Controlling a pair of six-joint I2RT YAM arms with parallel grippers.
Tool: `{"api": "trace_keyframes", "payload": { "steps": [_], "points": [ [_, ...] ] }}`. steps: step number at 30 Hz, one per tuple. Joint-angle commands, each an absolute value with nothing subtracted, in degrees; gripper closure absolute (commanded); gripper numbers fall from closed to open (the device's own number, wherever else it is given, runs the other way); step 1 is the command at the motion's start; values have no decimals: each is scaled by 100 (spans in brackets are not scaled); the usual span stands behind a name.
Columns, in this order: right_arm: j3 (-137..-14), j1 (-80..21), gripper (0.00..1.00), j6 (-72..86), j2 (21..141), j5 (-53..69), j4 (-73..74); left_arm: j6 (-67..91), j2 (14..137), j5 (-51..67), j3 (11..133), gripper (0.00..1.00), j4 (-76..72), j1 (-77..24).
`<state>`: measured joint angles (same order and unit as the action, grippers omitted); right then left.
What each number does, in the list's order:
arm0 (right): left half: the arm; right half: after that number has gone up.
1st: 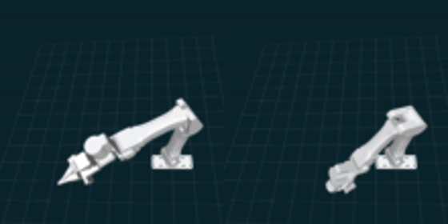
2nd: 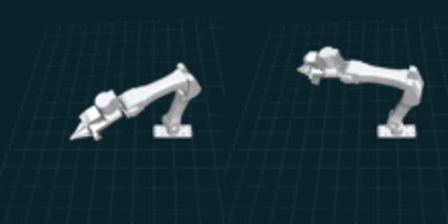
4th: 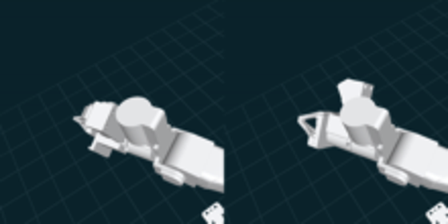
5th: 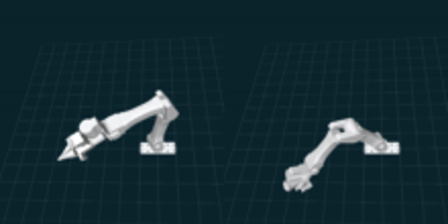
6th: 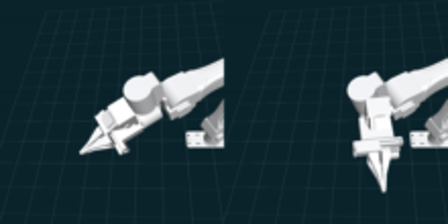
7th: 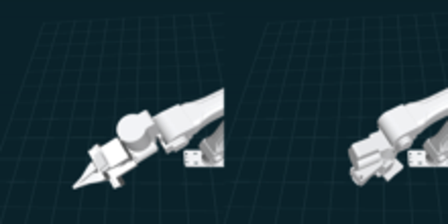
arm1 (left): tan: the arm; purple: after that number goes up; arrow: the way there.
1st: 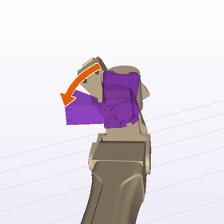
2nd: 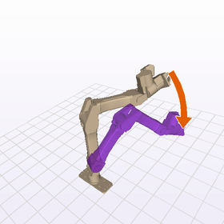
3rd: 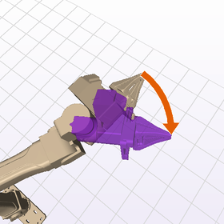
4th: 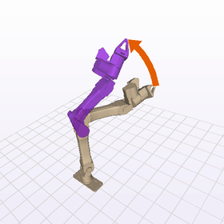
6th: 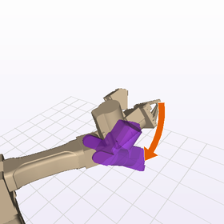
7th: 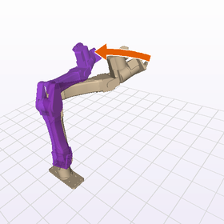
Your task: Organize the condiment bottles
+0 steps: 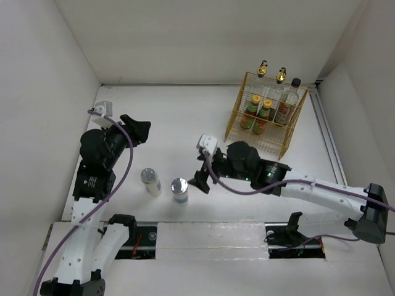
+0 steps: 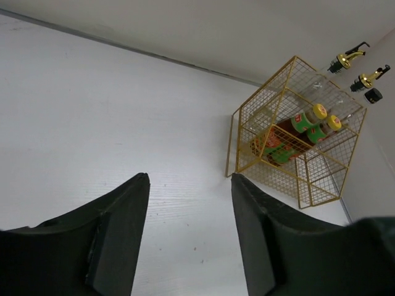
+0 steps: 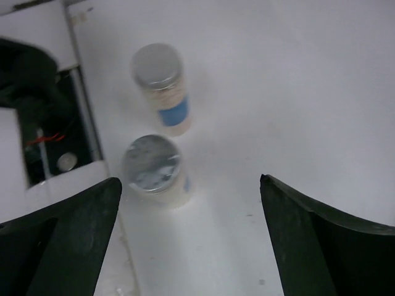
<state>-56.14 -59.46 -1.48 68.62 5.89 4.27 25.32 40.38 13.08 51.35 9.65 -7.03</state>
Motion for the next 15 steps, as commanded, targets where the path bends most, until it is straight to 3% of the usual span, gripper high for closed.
{"api": "trace_keyframes", "payload": {
  "steps": [1, 4, 15],
  "points": [
    [-5651, -6511, 0, -431, 6881, 712, 738, 2505, 4078, 1389, 5115, 46, 729, -677],
    [-5651, -6855, 0, -378, 7170, 467, 686, 2505, 4078, 1336, 5115, 40, 729, -677],
    [-6037, -6908, 0, -325, 8410, -105, 203, 2505, 4079, 1336, 5063, 39, 677, -677]
  ]
}}
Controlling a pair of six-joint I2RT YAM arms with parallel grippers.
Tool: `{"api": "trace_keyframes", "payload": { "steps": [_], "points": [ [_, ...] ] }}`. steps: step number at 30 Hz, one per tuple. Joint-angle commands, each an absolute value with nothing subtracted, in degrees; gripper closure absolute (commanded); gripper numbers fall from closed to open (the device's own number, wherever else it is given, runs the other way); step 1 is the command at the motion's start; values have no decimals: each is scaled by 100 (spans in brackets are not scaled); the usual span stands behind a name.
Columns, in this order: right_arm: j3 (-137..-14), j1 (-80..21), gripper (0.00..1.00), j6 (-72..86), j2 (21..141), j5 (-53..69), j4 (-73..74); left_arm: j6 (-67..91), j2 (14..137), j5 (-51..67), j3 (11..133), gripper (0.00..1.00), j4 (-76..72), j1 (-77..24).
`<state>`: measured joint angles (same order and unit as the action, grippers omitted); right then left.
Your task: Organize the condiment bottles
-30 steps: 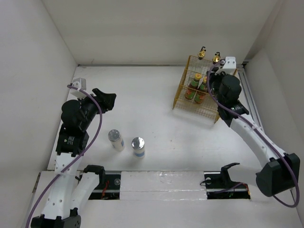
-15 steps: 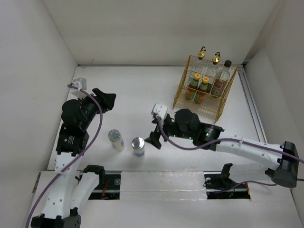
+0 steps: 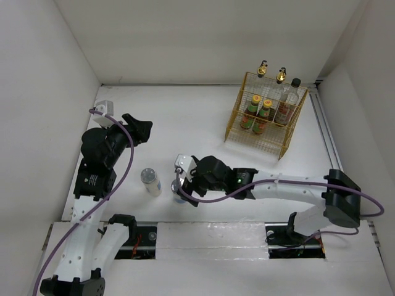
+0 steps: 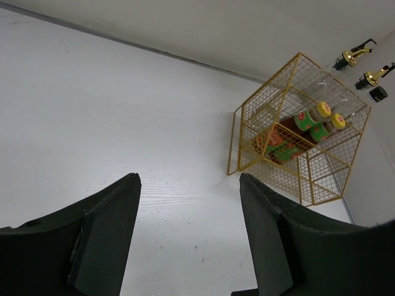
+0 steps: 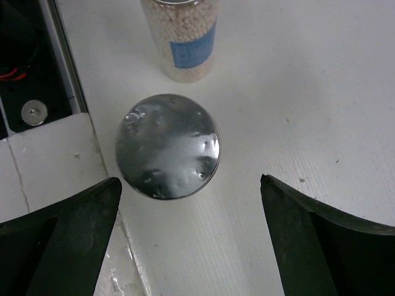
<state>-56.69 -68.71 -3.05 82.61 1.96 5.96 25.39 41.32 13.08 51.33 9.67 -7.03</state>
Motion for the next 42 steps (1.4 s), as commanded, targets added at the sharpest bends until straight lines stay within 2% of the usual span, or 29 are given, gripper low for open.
{"api": "trace_keyframes", "payload": {
  "steps": [1, 9, 13, 14, 16, 17, 18, 20, 21, 24, 29, 33, 36, 37, 42],
  "points": [
    [-6038, -6908, 0, -325, 8472, -105, 202, 2505, 4078, 1336, 5063, 39, 677, -677],
    [-5968, -7040, 0, -167, 8921, -70, -640, 2505, 4087, 1397, 5063, 39, 729, -677],
    [-5968, -7101, 11, 26, 9141, -70, -887, 2505, 4087, 1397, 5063, 39, 677, -677],
    [-5907, -7102, 23, 87, 9219, -70, -940, 2505, 4087, 1397, 5063, 39, 677, -677],
    [-5906, -7102, 37, 149, 9220, -140, -1010, 2453, 4087, 1450, 5115, 39, 738, -677],
    [-5854, -7102, 51, 149, 9168, -141, -1011, 2452, 4087, 1450, 5115, 39, 738, -677],
    [-5854, -7102, 59, 202, 9106, -280, -1011, 2452, 4026, 1450, 5115, 39, 651, -677],
    [-5854, -7102, 71, 202, 8765, -508, -1011, 2452, 4025, 1450, 5063, 39, 650, -677],
    [-5801, -7102, 73, 202, 8615, -692, -959, 2452, 4025, 1450, 5063, 39, 650, -677],
    [-5949, -7102, 75, 71, 7905, -1632, -573, 2452, 4025, 1652, 5063, 39, 650, -677],
    [-6074, -6418, 77, 123, 6620, -2985, 87, 2452, 4025, 1854, 5115, 38, 650, -677],
    [-6090, -5059, 79, 518, 5688, -3628, 779, 2452, 3964, 1854, 5115, 38, 598, -677],
    [-6257, -4204, 79, 519, 5511, -3884, 993, 2452, 3912, 1968, 5115, 38, 598, -677],
    [-6423, -3618, 81, 519, 5511, -3885, 1132, 2452, 3911, 1969, 5115, 38, 598, -677],
    [-6820, -2156, 82, 519, 5888, -3174, 915, 2452, 3911, 1969, 5115, 38, 598, -677]
  ]
}}
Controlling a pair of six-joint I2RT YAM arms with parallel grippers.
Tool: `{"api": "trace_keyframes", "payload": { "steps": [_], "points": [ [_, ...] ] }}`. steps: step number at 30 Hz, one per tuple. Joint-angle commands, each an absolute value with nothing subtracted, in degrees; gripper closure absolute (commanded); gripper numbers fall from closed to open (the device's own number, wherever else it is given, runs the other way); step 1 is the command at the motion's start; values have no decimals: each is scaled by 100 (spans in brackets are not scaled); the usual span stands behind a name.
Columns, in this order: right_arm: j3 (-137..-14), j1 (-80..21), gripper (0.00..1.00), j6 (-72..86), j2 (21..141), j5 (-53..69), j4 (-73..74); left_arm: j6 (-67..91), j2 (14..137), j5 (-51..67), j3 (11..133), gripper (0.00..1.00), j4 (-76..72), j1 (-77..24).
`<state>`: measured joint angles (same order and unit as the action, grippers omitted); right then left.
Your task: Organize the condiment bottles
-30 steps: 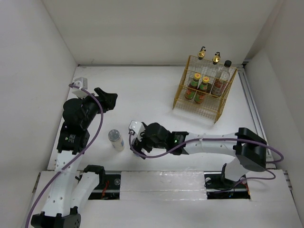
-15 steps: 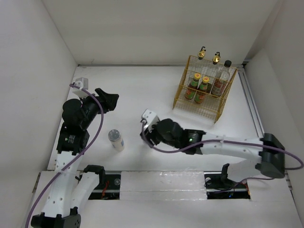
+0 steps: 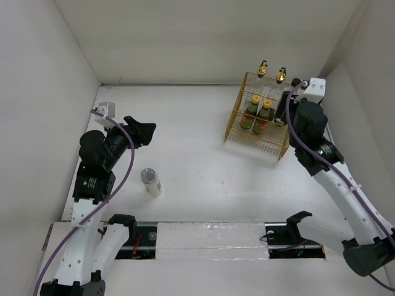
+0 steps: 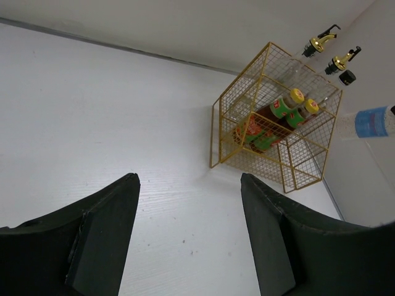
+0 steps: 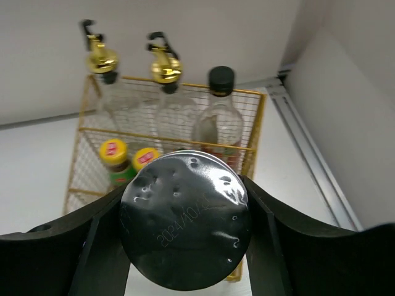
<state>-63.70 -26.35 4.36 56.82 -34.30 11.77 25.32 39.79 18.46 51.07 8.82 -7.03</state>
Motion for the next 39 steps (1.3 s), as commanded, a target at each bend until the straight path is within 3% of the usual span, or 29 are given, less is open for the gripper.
{"api": "trace_keyframes", "payload": {
  "steps": [1, 10, 26, 30, 33, 34, 39],
  "points": [
    [-6933, -1936, 82, 519, 6010, -2834, 914, 2452, 3911, 1917, 5115, 38, 598, -677],
    [-7286, -827, 86, 519, 7039, -2225, 440, 2399, 3973, 1916, 5115, 38, 650, -677],
    [-6214, -713, 86, 870, 7655, -1863, -114, 2399, 3973, 1811, 5115, 38, 598, -677],
    [-6161, -659, 76, 975, 8015, -1662, -114, 2399, 4034, 1811, 5115, 38, 650, -677],
    [-6108, -659, 62, 1028, 8147, -1661, -166, 2399, 3973, 1688, 5063, 37, 598, -677],
    [-6047, -659, 51, 1098, 8147, -1661, -219, 2399, 3973, 1688, 5063, 37, 598, -677],
    [-5977, -659, 25, 1213, 7981, -1714, -281, 2399, 4025, 1688, 5063, 34, 650, -677]
  ]
}}
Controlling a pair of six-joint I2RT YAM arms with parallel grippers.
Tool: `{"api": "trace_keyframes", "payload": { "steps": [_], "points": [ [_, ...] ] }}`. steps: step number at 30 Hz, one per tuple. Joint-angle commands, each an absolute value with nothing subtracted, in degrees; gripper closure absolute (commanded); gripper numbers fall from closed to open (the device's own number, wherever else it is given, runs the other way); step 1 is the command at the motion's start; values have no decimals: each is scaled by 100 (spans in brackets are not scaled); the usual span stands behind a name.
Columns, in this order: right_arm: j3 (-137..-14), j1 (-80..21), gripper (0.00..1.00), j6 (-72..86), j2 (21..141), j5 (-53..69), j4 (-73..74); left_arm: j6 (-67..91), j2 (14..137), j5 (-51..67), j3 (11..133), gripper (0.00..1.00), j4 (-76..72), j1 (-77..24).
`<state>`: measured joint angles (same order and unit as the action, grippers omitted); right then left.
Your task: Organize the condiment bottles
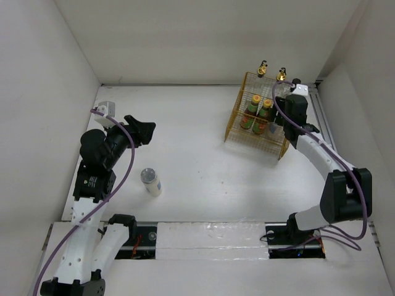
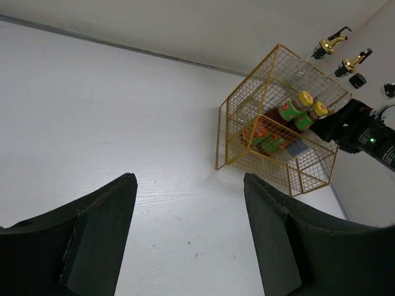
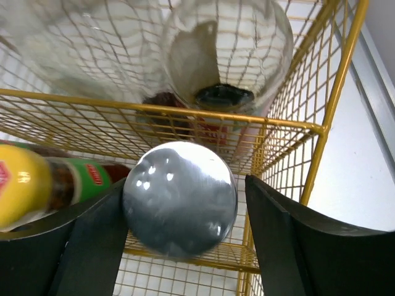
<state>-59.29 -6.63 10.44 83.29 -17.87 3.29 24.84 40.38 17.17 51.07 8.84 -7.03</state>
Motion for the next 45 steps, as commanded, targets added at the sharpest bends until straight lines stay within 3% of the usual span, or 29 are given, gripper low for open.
{"api": "trace_keyframes", "payload": {
  "steps": [1, 8, 10, 11, 13, 15, 16, 18, 19, 20, 22, 24, 27, 32, 41, 43, 45],
  "points": [
    [-5977, -659, 22, 1213, 7980, -1714, -281, 2399, 4025, 1688, 5063, 34, 650, -677],
    [-6030, -825, 21, 1151, 6892, -1881, -211, 2399, 4025, 1635, 5063, 32, 650, -677],
    [-5758, -1036, 42, 1151, 6435, -1716, -359, 2399, 4025, 1635, 5063, 32, 650, -677],
    [-5600, -1411, 58, 1151, 6303, -1401, -517, 2399, 3964, 1635, 5063, 32, 650, -677],
    [-5179, -1896, 96, 1020, 6127, -978, -957, 2399, 3964, 1486, 5063, 41, 650, -677],
    [-4967, -2745, 99, 871, 6126, -205, -1420, 2399, 3964, 1415, 5115, 54, 711, -677],
    [-4818, -3055, 92, 722, 6291, 59, -1572, 2399, 3912, 1363, 5115, 72, 712, -677],
    [-4816, -4027, 72, 607, 6538, 551, -1748, 2452, 3911, 1258, 5115, 75, 712, -677],
    [-4816, -4365, 56, 554, 6687, 632, -1923, 2452, 3911, 1257, 5115, 75, 712, -677],
    [-4903, -4699, 20, 414, 7063, 702, -2012, 2452, 3911, 1187, 5115, 67, 790, -677],
    [-5158, -5628, 1, 247, 7521, 625, -2013, 2452, 3911, 1064, 5115, 48, 791, -677],
    [-5650, -6124, 0, 98, 8259, 545, -2013, 2504, 3850, 793, 5168, 27, 791, -677],
    [-6229, -6766, 0, -26, 9058, 71, -1907, 2505, 3850, 599, 5326, 18, 896, -677],
    [-6723, -6847, 0, -26, 9842, 78, -2021, 2505, 3718, 598, 5194, 1, 826, -677],
    [-8049, -6899, 0, -79, 11169, 299, -1934, 2505, 3727, 606, 5194, 1, 888, -677],
    [-8191, -6899, 3, -26, 11311, 299, -1934, 2505, 3647, 606, 5194, 1, 827, -677],
    [-8191, -6899, 16, 79, 11364, 299, -1934, 2505, 3647, 545, 5194, 1, 826, -677]
  ]
}}
